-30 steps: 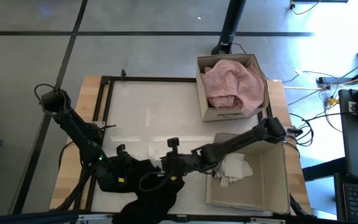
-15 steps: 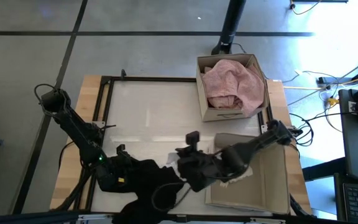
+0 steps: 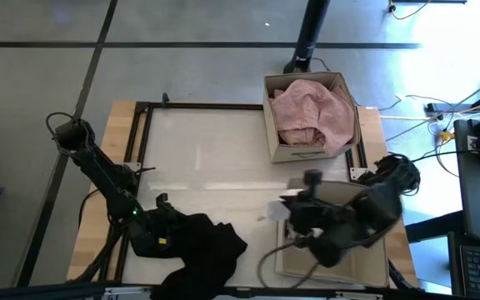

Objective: Sort clothes
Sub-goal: Put the white sock into the bottom laundry organizer

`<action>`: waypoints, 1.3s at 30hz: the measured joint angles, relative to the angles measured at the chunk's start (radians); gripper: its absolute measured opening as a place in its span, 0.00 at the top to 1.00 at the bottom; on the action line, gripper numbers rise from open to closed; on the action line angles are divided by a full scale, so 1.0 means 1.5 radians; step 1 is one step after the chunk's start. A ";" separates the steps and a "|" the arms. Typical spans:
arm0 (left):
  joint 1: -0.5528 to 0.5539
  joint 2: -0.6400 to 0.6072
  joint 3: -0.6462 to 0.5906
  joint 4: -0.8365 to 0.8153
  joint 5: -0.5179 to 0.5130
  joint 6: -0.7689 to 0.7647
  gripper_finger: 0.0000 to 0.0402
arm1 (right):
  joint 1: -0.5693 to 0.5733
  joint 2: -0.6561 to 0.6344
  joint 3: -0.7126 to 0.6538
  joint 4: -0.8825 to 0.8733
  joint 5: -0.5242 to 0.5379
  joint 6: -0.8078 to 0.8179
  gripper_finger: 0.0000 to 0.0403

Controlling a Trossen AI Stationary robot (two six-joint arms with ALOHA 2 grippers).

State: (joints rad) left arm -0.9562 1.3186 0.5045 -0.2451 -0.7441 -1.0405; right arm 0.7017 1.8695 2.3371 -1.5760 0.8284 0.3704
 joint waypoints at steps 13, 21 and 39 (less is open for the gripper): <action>0.000 0.000 0.000 -0.001 -0.001 0.001 0.64 | 0.180 -0.053 -0.006 0.003 0.048 0.085 0.93; 0.001 0.000 0.000 -0.001 -0.015 0.000 0.64 | 0.243 -0.058 -0.142 0.005 0.042 0.247 0.93; 0.001 0.000 0.000 0.000 -0.035 0.000 0.64 | 0.243 -0.125 -0.588 0.023 -0.204 0.628 0.93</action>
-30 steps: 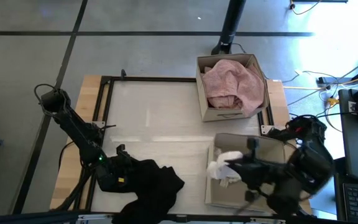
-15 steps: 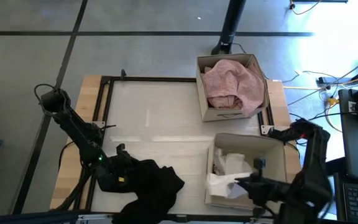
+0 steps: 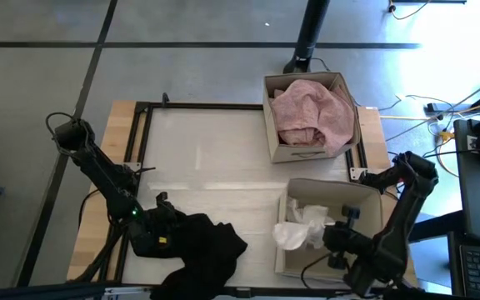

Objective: Sort clothes
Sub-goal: Put the white sock into the bottom laundry organizer, then put the black polo shirt into the bottom laundry organizer

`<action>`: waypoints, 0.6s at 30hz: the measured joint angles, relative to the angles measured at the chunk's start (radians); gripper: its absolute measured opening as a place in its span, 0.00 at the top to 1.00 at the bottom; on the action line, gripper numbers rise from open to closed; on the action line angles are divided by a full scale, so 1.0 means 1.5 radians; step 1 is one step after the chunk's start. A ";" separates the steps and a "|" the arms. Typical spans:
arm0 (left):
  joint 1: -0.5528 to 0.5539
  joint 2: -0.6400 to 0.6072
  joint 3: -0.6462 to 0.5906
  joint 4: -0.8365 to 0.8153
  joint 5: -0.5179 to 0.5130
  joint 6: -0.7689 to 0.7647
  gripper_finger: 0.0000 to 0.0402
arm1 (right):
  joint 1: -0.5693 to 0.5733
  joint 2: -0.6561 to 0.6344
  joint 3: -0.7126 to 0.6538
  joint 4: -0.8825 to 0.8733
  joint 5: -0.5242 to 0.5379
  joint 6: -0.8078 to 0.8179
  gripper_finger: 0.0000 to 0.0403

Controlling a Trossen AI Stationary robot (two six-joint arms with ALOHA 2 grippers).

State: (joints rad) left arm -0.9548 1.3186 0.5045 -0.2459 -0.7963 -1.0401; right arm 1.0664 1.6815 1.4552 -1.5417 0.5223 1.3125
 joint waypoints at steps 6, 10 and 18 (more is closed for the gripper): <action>0.000 0.000 0.000 0.000 0.000 0.000 0.64 | -0.019 0.000 -0.063 0.038 -0.095 0.031 0.93; 0.000 0.000 0.000 0.000 0.000 0.000 0.64 | -0.047 0.000 -0.067 0.033 -0.159 0.027 0.85; 0.000 0.000 0.000 0.000 0.000 0.000 0.64 | -0.103 0.000 -0.067 0.049 -0.226 -0.085 0.70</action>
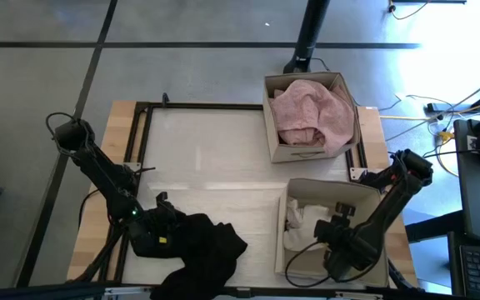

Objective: Sort clothes
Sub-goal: Put the black polo shirt into the bottom laundry organizer

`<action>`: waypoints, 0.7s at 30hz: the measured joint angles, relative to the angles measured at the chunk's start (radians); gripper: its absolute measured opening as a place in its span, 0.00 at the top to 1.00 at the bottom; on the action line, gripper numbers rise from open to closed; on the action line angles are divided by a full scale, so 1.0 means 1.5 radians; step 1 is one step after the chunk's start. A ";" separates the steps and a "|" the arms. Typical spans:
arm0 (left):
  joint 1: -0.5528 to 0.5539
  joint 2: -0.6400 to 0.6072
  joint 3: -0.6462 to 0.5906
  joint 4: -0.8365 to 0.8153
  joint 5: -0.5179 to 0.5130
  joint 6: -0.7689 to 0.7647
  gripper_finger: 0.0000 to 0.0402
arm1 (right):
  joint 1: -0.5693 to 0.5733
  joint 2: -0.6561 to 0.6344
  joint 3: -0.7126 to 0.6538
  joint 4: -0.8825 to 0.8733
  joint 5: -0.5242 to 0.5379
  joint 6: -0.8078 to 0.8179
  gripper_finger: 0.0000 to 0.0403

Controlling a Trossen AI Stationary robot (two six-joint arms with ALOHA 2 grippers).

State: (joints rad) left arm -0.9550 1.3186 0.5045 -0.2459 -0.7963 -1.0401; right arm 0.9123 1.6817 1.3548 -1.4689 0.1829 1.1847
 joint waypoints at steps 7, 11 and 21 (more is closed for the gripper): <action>0.000 0.000 0.000 0.000 0.000 0.000 0.64 | -0.038 0.000 0.000 0.011 -0.013 -0.048 0.67; 0.000 0.000 0.000 0.000 0.000 0.000 0.64 | -0.067 0.000 0.005 0.012 -0.057 -0.095 0.59; 0.000 0.000 0.000 0.000 0.000 0.000 0.64 | -0.165 0.000 0.182 -0.049 -0.129 -0.205 0.33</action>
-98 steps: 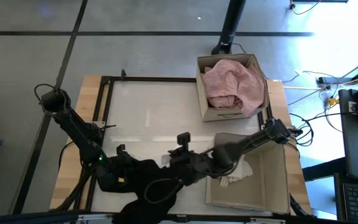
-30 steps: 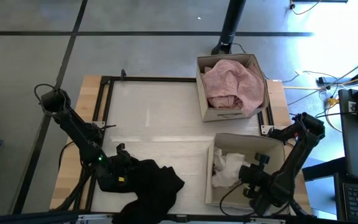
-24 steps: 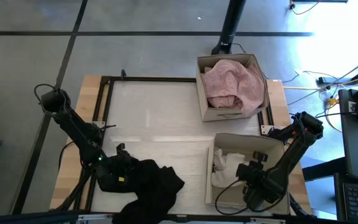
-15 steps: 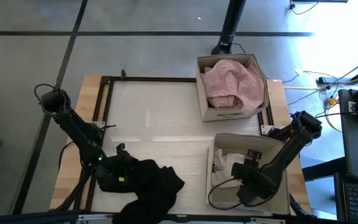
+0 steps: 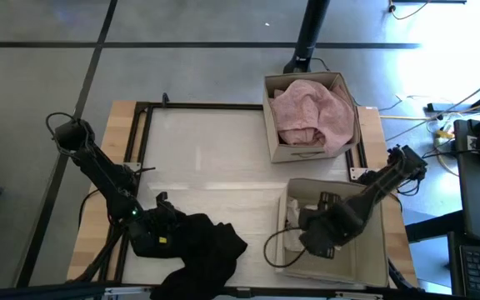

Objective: Sort clothes
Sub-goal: Put the black polo shirt into the bottom laundry organizer

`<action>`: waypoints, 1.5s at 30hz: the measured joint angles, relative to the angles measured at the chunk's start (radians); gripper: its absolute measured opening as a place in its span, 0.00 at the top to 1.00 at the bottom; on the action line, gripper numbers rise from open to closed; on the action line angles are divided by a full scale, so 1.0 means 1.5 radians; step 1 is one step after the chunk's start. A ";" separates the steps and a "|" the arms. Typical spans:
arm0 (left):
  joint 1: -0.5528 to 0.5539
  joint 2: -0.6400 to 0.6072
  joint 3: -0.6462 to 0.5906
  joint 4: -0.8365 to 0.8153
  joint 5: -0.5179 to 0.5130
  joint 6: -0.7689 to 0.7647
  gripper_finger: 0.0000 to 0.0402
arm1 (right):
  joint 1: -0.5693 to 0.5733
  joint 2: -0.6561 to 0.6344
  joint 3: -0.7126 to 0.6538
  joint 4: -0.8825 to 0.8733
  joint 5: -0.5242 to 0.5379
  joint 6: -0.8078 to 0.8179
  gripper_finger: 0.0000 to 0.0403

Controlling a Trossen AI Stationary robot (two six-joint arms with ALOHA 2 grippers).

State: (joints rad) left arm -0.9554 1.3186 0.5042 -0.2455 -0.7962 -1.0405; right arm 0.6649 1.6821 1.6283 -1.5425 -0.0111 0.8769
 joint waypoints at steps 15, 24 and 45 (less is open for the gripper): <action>-0.001 0.000 0.000 0.002 0.000 0.000 0.64 | -0.059 0.028 0.144 0.422 0.457 -0.551 0.30; -0.001 0.000 0.000 0.002 0.000 0.000 0.64 | -0.103 0.173 0.112 0.772 0.153 -0.746 0.30; -0.001 0.000 0.000 0.001 0.000 0.000 0.64 | -0.112 0.376 0.112 0.691 0.229 -0.667 0.30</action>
State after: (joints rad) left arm -0.9562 1.3182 0.5037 -0.2440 -0.7959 -1.0401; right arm 0.4962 2.2455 1.7958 -0.5059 0.3320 -0.1238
